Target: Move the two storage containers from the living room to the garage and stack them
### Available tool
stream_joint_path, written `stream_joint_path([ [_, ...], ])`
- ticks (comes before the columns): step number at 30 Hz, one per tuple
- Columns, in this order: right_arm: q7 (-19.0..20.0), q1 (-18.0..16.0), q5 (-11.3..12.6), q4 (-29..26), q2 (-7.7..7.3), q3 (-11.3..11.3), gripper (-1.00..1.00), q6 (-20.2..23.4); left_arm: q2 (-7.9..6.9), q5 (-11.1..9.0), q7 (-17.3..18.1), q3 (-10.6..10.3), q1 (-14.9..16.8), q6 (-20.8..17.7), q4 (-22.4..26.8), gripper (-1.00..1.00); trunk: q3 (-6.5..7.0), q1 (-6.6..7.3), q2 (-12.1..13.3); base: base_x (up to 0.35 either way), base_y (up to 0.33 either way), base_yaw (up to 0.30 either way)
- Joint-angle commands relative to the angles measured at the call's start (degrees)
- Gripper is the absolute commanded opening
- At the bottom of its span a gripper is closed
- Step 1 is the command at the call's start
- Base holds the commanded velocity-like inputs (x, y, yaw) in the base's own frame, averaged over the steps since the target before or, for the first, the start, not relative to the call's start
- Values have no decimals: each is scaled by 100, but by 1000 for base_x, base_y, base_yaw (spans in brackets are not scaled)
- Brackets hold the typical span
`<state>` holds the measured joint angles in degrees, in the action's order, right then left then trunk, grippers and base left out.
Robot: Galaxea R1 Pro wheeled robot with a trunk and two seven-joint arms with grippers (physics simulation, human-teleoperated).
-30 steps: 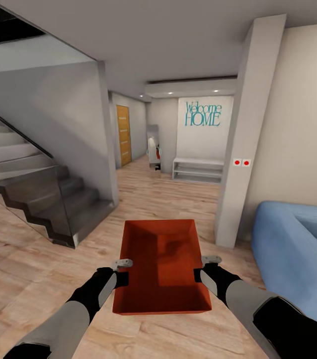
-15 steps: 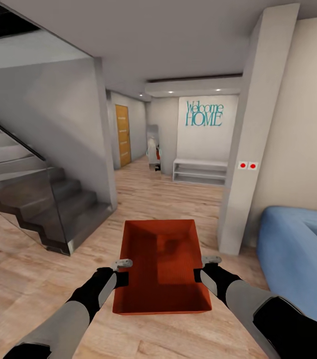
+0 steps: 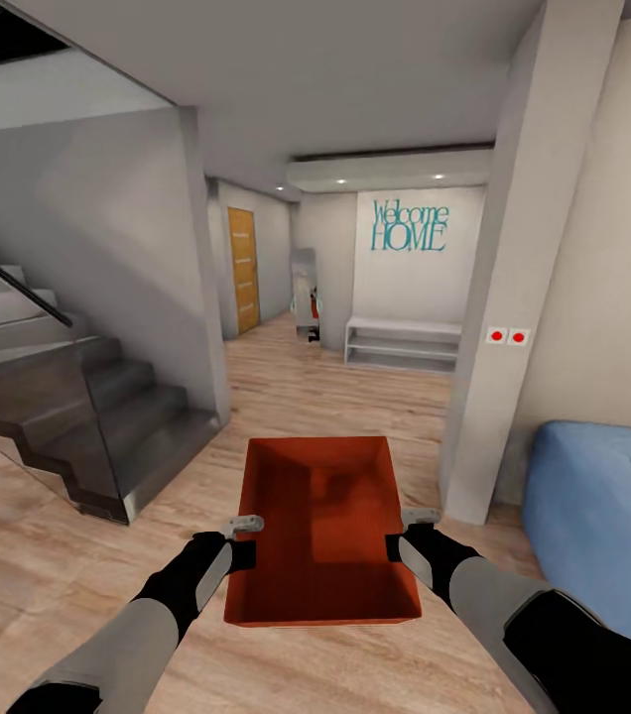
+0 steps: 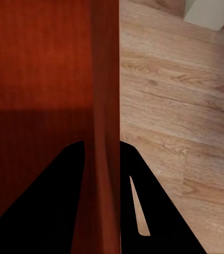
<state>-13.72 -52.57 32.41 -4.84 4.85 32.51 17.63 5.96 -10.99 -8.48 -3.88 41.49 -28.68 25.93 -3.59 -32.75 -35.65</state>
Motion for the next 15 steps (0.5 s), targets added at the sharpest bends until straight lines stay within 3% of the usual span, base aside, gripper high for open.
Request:
stream_joint_path([
  [1,-52,-8,-104,-26,-1,124,-100,38,-7,124,-84,-62,-1,-53,-8,-100,-10,-5,-9,322,0,0],
  [15,-52,-8,-104,-26,-1,124,-100,37,-7,117,-84,-69,-1,-51,-9,-100,-10,-5,-9,322,0,0],
])
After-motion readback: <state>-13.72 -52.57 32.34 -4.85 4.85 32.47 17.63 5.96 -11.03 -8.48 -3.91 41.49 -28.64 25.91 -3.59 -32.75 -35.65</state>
